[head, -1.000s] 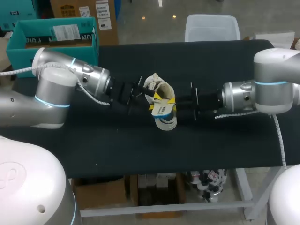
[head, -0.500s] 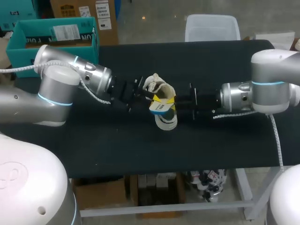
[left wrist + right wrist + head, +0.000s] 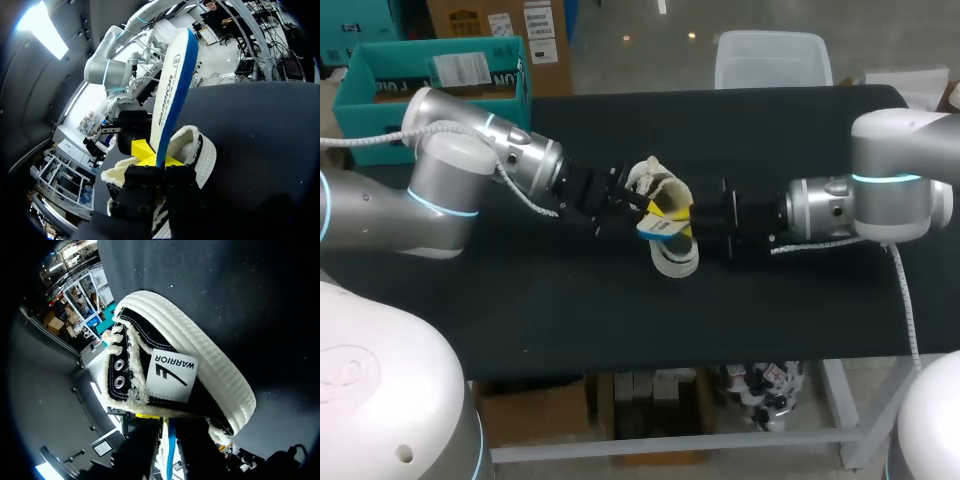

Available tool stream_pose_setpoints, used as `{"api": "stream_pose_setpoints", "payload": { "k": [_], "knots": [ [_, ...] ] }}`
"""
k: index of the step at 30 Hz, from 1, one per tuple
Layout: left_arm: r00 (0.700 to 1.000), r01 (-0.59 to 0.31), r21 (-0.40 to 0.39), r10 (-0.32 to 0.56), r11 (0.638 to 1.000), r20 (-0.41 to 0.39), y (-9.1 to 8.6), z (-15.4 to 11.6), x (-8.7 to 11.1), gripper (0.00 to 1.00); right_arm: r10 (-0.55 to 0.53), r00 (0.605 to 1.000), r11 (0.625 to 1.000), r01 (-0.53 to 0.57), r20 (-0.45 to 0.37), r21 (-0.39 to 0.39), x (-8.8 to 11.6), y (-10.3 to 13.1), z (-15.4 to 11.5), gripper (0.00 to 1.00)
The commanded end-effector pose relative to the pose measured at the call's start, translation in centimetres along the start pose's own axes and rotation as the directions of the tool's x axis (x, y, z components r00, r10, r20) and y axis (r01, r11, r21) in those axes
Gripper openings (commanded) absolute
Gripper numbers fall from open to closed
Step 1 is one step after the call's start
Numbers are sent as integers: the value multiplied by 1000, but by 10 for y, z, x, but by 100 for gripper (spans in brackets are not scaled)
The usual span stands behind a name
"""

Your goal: Open the shoe tongue, take the insole out of the shoe, put the insole back into the shoe, and pack the shoe into the shoebox

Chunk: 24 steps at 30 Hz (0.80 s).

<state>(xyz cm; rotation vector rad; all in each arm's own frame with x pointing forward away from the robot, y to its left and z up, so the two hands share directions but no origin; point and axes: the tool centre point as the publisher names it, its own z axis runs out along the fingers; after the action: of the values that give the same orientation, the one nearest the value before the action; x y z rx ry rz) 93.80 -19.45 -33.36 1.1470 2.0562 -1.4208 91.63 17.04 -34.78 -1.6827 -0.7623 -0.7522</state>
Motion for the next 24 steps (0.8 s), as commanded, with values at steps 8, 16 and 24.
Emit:
{"api": "stream_pose_setpoints", "payload": {
  "k": [8,16,24],
  "knots": [
    [1000,-5,-6,5,1000,11,-2,0,3,0,-24,1000,999,25,17,-37,3,-23,-9,45],
    [1000,-12,-18,12,1000,10,-7,1,2,0,-41,999,999,41,15,-21,-1,-20,-7,0],
    [998,-51,-14,52,999,26,-29,-6,4,34,-128,992,992,128,-9,-9,-3,-21,-8,0]
  ]
}}
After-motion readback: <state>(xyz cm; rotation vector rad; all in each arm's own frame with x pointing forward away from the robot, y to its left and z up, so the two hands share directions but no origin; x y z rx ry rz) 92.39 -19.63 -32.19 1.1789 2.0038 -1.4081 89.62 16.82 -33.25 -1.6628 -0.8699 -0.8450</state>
